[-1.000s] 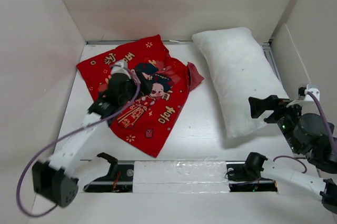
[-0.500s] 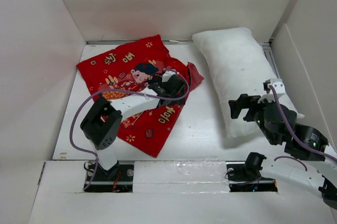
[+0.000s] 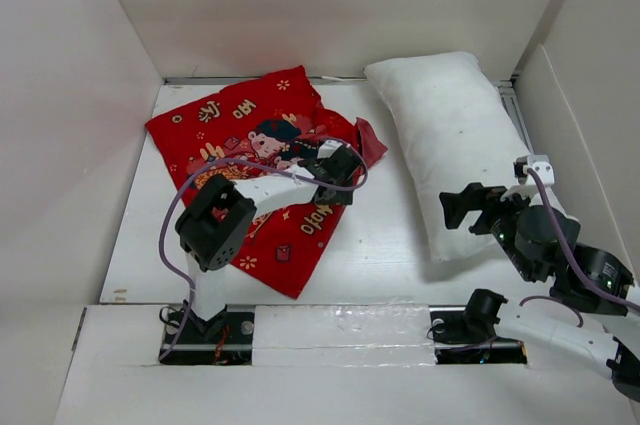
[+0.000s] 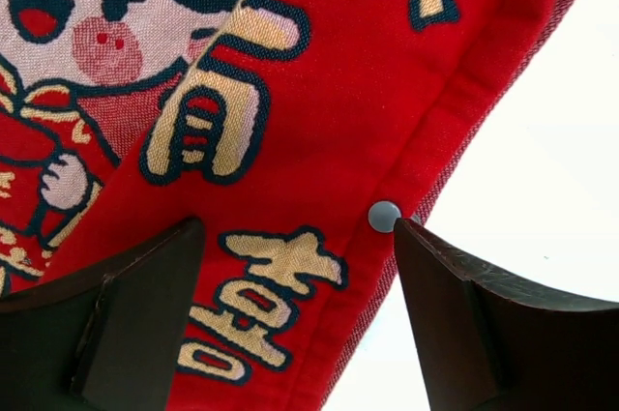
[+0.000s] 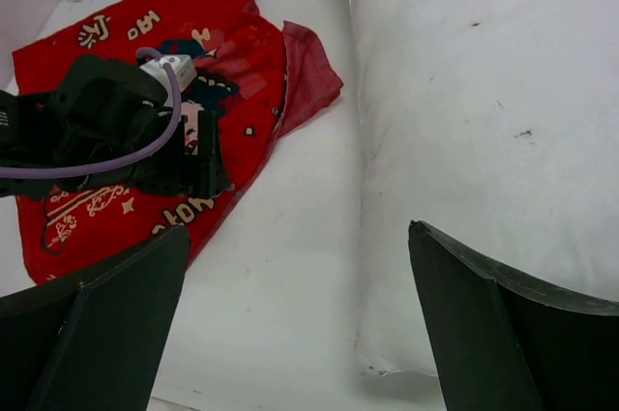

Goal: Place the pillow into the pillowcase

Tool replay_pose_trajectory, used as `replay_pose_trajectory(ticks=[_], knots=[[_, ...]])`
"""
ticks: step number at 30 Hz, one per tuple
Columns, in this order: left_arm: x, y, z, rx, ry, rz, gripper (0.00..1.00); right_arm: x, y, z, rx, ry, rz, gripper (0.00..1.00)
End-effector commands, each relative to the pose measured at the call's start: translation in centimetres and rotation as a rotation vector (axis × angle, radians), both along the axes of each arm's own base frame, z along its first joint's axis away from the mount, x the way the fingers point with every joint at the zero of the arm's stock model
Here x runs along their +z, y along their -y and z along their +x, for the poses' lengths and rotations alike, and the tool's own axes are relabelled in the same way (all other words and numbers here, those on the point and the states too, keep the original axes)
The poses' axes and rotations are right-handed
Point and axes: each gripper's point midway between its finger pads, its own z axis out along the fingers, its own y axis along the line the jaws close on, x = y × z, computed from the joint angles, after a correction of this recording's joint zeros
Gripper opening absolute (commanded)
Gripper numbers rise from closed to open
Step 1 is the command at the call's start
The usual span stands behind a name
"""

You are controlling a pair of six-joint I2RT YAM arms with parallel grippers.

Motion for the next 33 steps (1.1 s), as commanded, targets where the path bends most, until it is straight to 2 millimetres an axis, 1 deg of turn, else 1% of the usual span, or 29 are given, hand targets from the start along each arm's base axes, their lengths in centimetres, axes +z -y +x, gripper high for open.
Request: replay_pose_trajectory(ticks=[1, 2, 3, 8, 9, 10, 12, 13, 14, 17, 22, 23, 25, 26, 27, 28, 29, 31, 33], knots=[[0.7, 0.3, 0.4, -0.001, 0.011, 0.007, 0.75, 0.3, -0.8, 0.3, 0.011, 0.009, 0.025, 1.00], [0.6, 0.4, -0.1, -0.011, 0.003, 0.015, 0.73, 0.3, -0.8, 0.3, 0.011, 0.009, 0.025, 1.00], [0.5, 0.0, -0.3, -0.007, -0.002, 0.033, 0.72, 0.3, -0.9, 0.2, 0.020, 0.007, 0.026, 1.00], [0.2, 0.1, -2.5, -0.044, -0.018, 0.107, 0.72, 0.1, -1.1, 0.3, 0.020, 0.008, 0.027, 1.00], [0.2, 0.1, -2.6, -0.044, -0.018, 0.108, 0.72, 0.1, -1.2, 0.3, 0.029, 0.006, 0.029, 1.00], [0.6, 0.4, -2.7, -0.044, -0.003, 0.101, 0.74, 0.0, -1.4, 0.4, 0.029, 0.001, 0.021, 1.00], [0.0, -0.3, -3.3, -0.045, -0.023, 0.124, 0.74, 0.0, -1.4, 0.4, 0.029, 0.001, 0.021, 1.00], [0.3, -0.3, -3.2, -0.044, -0.017, 0.117, 0.75, 0.1, -1.6, 0.4, 0.038, 0.004, 0.030, 1.00], [0.1, -0.7, -3.3, -0.040, -0.015, 0.133, 0.75, 0.1, -1.6, 0.4, 0.038, 0.004, 0.030, 1.00], [-0.8, -1.1, -3.5, -0.029, -0.025, 0.155, 0.75, 0.0, -1.8, 0.5, 0.038, -0.001, 0.023, 1.00], [-1.1, -1.4, -3.3, -0.015, -0.017, 0.168, 0.74, -0.1, -1.9, 0.4, 0.047, -0.003, 0.024, 1.00], [-0.3, -1.2, -2.9, -0.009, 0.003, 0.158, 0.74, -0.1, -1.9, 0.4, 0.047, -0.003, 0.024, 1.00], [0.0, -0.9, -2.7, -0.019, 0.010, 0.156, 0.74, -0.2, -1.9, 0.3, 0.047, -0.008, 0.016, 1.00], [0.4, -1.0, -2.1, -0.016, 0.017, 0.154, 0.72, -0.2, -1.9, 0.3, 0.047, -0.009, 0.016, 1.00], [-0.2, -0.9, -2.3, -0.022, 0.001, 0.156, 0.71, -0.2, -1.9, 0.3, 0.047, -0.009, 0.016, 1.00], [0.2, -1.0, -1.8, -0.021, 0.006, 0.154, 0.71, -0.2, -1.9, 0.3, 0.047, -0.009, 0.016, 1.00], [0.2, -0.7, -1.8, -0.024, 0.006, 0.141, 0.71, -0.2, -1.9, 0.3, 0.047, -0.009, 0.016, 1.00], [-0.2, -0.8, -2.2, -0.040, -0.012, 0.142, 0.70, -0.2, -1.9, 0.3, 0.047, -0.009, 0.016, 1.00], [-0.4, -0.3, -2.2, -0.054, -0.013, 0.122, 0.70, -0.2, -1.9, 0.3, 0.047, -0.009, 0.016, 1.00]])
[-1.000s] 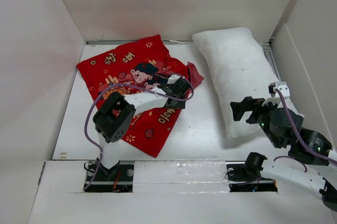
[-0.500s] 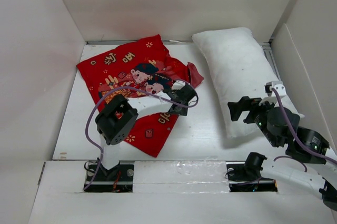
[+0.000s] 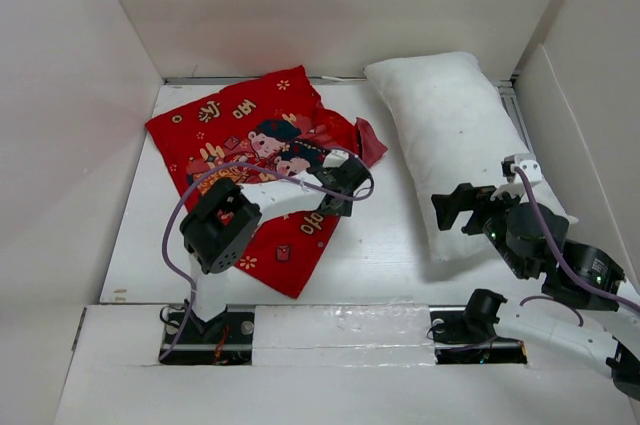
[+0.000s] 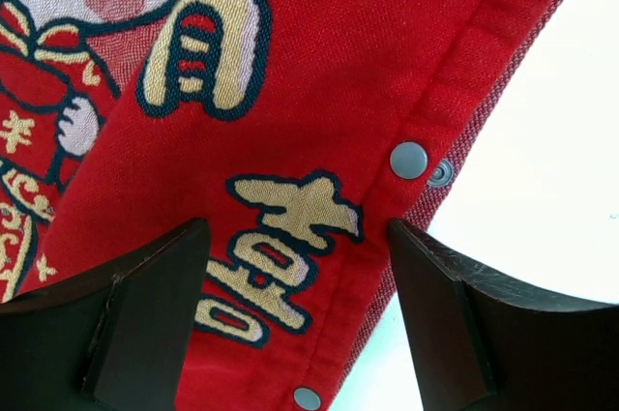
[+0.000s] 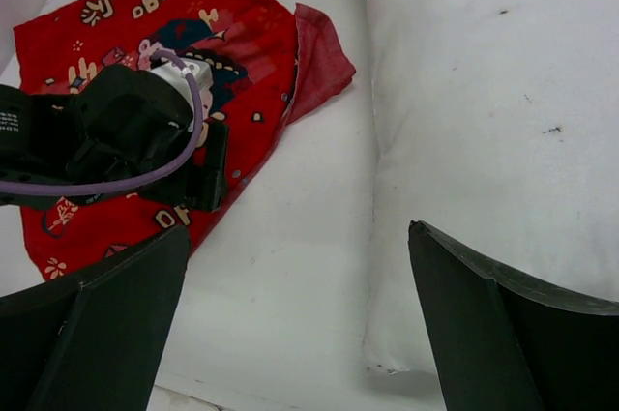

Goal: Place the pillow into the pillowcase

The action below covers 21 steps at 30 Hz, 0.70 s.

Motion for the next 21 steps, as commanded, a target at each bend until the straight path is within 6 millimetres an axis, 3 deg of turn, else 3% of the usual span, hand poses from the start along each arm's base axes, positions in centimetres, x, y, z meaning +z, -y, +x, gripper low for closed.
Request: replay_pose_trajectory(ticks=[1, 6, 12, 15, 17, 18, 21], knots=[[0.0, 0.4, 0.4, -0.027, -0.003, 0.000, 0.70, 0.8, -0.5, 0.1, 0.008, 0.016, 0.034, 1.00], [-1.3, 0.4, -0.4, -0.038, -0.044, 0.002, 0.67, 0.6, -0.6, 0.2, 0.008, 0.011, 0.026, 1.00], [-0.9, 1.8, -0.7, -0.067, -0.033, -0.040, 0.67, 0.1, -1.4, 0.7, 0.008, -0.001, 0.007, 1.00], [-2.0, 1.3, -0.9, -0.062, -0.048, -0.003, 0.61, 0.1, -1.8, 0.8, 0.017, -0.004, 0.009, 1.00], [-2.3, 1.1, -0.8, -0.058, -0.046, 0.010, 0.55, 0.1, -1.8, 0.8, 0.017, -0.004, 0.009, 1.00], [-2.3, 1.1, -0.8, -0.058, -0.047, 0.010, 0.43, 0.1, -1.8, 0.8, 0.017, -0.004, 0.009, 1.00], [-2.3, 0.6, -0.7, -0.049, -0.054, 0.019, 0.28, 0.1, -1.8, 0.8, 0.017, -0.004, 0.009, 1.00]])
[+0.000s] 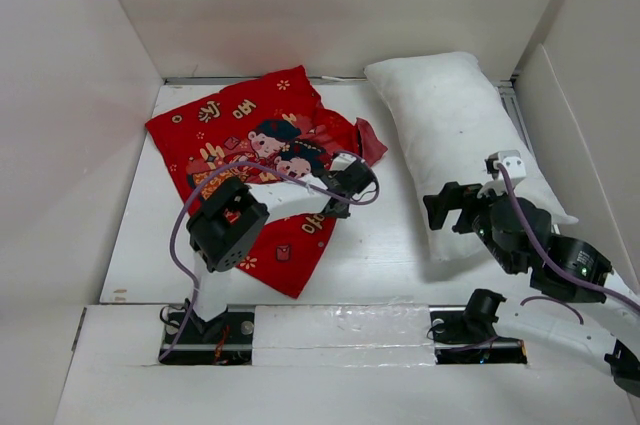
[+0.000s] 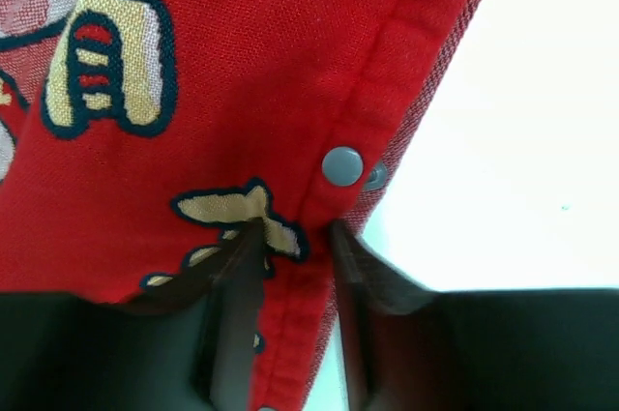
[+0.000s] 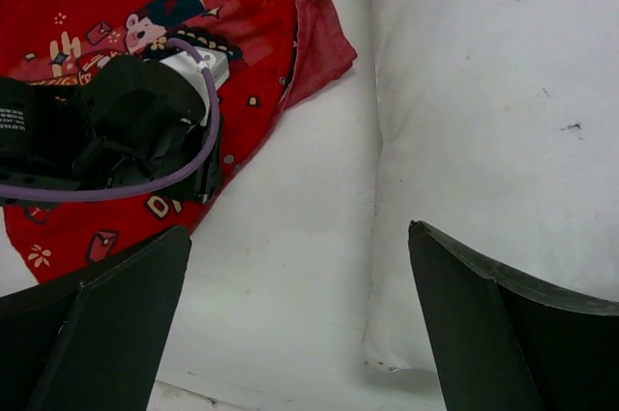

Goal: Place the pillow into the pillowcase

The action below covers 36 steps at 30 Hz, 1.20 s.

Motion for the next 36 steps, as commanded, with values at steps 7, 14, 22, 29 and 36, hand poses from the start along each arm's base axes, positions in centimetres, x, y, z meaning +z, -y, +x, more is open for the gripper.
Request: replay_pose_trajectory(ticks=[7, 14, 22, 29, 36], knots=[[-0.5, -1.6, -0.3, 0.018, -0.034, 0.086, 0.00, 1.2, -1.0, 0.4, 0.012, 0.028, 0.055, 1.00], [1.3, -1.3, -0.4, 0.022, -0.024, 0.083, 0.00, 0.3, -2.4, 0.9, 0.038, 0.017, 0.041, 1.00], [1.9, -1.1, -0.2, 0.015, -0.011, 0.071, 0.00, -0.2, -3.4, 1.2, 0.056, 0.005, 0.036, 1.00], [1.9, -0.8, -0.4, 0.009, -0.018, 0.050, 0.10, -0.7, -3.8, 1.3, 0.065, -0.003, 0.030, 1.00], [2.2, -0.6, -0.2, 0.009, -0.012, 0.043, 0.04, -0.9, -4.4, 1.3, 0.082, -0.008, 0.034, 1.00]])
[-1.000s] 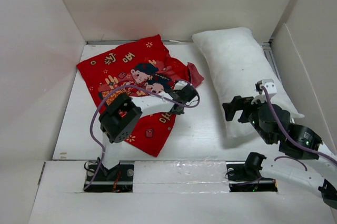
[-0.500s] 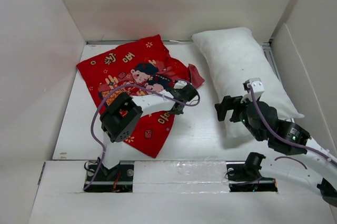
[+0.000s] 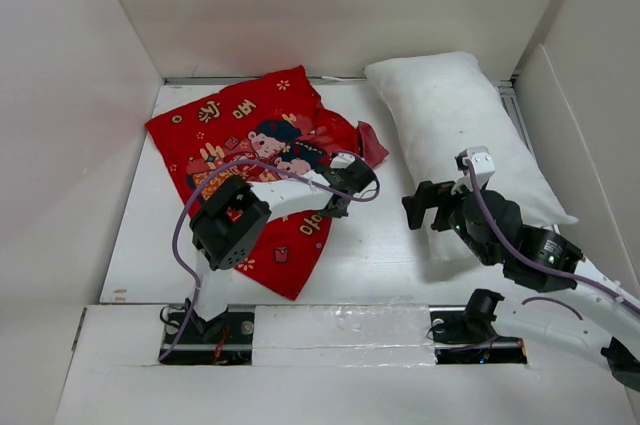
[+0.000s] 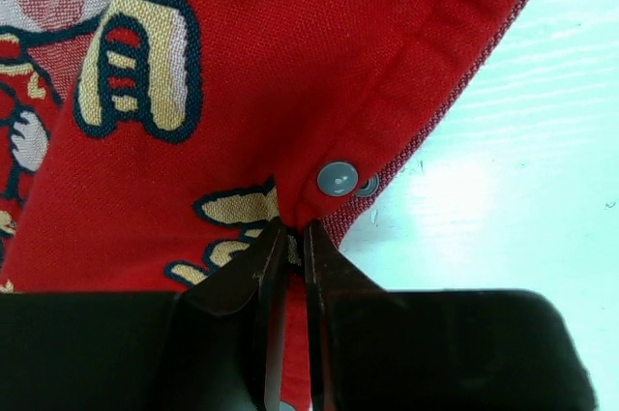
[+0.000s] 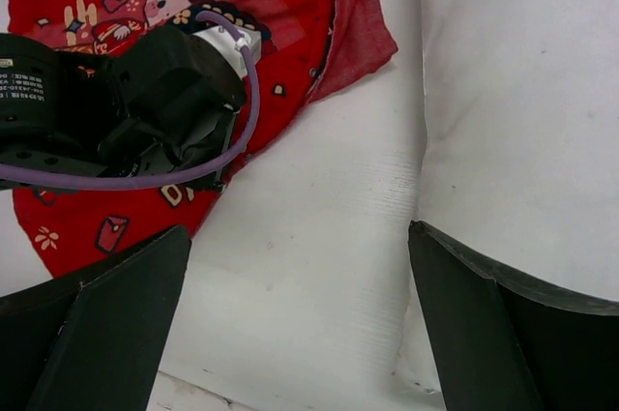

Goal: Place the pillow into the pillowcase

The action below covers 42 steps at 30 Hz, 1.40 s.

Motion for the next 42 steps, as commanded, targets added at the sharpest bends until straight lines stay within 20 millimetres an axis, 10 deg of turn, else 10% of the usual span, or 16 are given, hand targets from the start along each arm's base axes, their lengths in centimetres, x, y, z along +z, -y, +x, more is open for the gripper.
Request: replay_pose_trajectory(ticks=[1, 5, 13, 21, 28, 42], knots=[[2.4, 0.5, 0.1, -0.006, 0.022, -0.033, 0.04, 1.0, -0.8, 0.2, 0.015, 0.029, 0.046, 1.00], [2.1, 0.3, 0.0, -0.006, 0.016, -0.026, 0.08, 1.0, -0.8, 0.2, 0.015, 0.029, 0.046, 1.00], [3.8, 1.4, -0.4, -0.043, 0.025, -0.115, 0.54, 0.6, -0.9, 0.2, 0.024, 0.021, 0.040, 1.00], [3.4, 1.1, -0.6, -0.043, 0.012, -0.099, 0.52, 0.8, -1.0, 0.2, 0.024, 0.026, 0.048, 1.00], [2.8, -0.1, -0.9, -0.032, -0.002, -0.041, 0.30, 0.4, -1.0, 0.2, 0.024, 0.021, 0.040, 1.00], [1.4, -1.4, -2.9, -0.037, -0.058, -0.043, 0.47, 0.2, -1.3, 0.2, 0.033, 0.013, 0.034, 1.00]])
